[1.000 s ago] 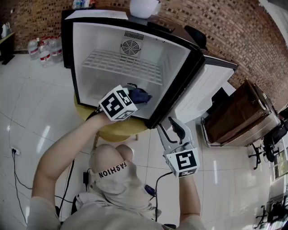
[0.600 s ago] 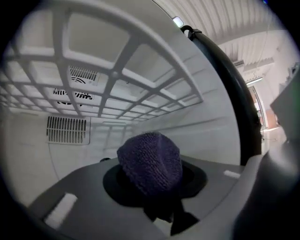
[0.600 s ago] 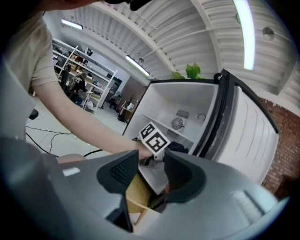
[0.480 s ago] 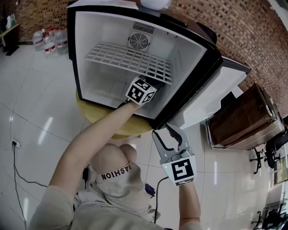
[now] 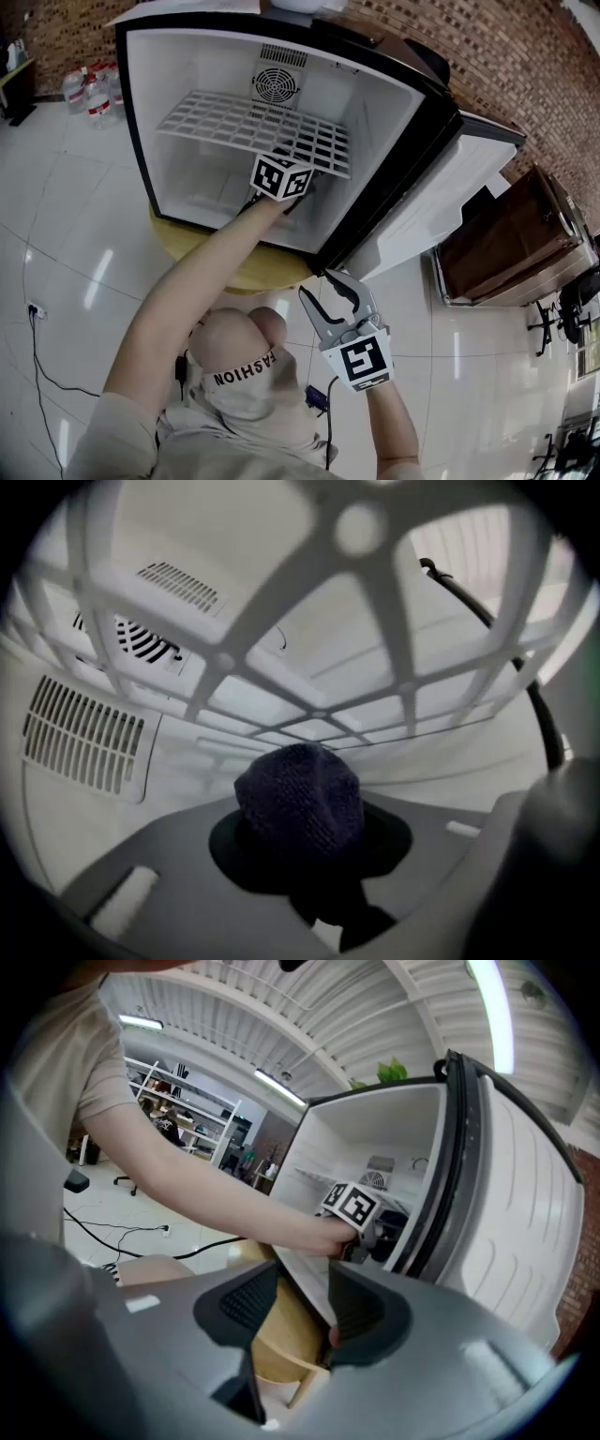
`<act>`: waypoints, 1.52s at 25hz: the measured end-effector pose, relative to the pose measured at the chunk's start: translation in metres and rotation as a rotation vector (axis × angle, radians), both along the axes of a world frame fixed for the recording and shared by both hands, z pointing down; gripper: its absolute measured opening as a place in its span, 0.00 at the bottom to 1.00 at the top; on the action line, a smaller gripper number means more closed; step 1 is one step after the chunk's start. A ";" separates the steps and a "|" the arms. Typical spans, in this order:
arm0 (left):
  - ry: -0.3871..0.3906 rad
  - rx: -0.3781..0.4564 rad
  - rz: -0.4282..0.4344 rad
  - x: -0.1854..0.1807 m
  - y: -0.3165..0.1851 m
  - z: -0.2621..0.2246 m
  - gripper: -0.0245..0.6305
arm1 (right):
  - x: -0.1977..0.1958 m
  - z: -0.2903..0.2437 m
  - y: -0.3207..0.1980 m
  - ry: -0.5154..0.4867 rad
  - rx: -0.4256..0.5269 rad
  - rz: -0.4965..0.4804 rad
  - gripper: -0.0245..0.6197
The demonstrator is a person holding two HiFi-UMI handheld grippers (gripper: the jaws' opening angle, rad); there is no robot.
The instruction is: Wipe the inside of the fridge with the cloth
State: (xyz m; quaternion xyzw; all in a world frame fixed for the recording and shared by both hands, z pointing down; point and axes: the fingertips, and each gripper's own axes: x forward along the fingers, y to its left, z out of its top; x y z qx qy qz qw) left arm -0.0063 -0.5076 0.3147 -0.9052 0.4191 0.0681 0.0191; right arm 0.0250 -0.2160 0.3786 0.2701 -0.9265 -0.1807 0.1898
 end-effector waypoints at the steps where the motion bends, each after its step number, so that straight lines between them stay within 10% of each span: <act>1: -0.002 0.010 0.032 0.002 0.008 0.000 0.22 | -0.001 0.003 0.000 0.003 -0.002 -0.002 0.31; 13: -0.055 0.032 0.472 0.041 0.167 0.013 0.22 | -0.005 0.023 0.017 0.032 -0.025 -0.014 0.31; 22: -0.207 -0.162 -0.061 -0.006 0.050 0.057 0.23 | -0.007 0.030 0.030 0.051 -0.035 -0.021 0.31; 32: -0.194 -0.139 -0.108 0.000 -0.016 0.039 0.23 | -0.006 0.059 0.014 0.099 -0.074 -0.017 0.31; 38: -0.251 -0.166 0.016 0.012 0.029 0.062 0.22 | -0.003 0.066 0.018 0.092 -0.088 -0.026 0.31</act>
